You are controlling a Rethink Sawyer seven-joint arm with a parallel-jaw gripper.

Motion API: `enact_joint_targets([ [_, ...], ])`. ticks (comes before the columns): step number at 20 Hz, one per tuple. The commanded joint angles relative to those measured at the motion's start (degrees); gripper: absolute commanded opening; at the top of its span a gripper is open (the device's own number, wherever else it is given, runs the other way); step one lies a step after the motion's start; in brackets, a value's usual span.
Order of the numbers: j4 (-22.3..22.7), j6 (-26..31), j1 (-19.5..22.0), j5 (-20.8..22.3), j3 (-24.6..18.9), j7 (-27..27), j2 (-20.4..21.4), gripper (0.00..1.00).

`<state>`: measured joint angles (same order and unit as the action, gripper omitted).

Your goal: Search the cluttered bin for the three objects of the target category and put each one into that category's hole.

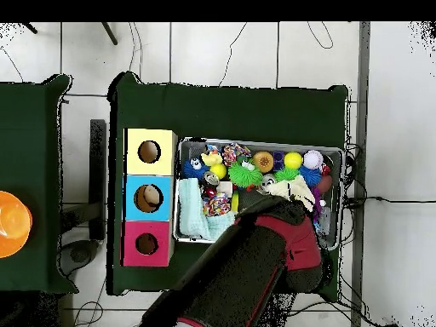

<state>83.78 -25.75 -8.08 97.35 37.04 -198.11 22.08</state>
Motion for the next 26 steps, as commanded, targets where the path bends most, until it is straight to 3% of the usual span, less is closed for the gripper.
enact_joint_targets([
  [1,-0.6,-2.3,3.0,-0.7,-8.0,4.2,-2.3,1.00],
  [10,-0.8,5.5,11.5,-7.1,-14.0,23.1,-0.5,1.00],
  [14,-1.3,6.1,13.7,-8.1,-15.9,27.5,-0.9,1.00],
  [26,-0.6,1.7,17.4,-13.0,-19.2,32.1,-2.1,1.00],
])
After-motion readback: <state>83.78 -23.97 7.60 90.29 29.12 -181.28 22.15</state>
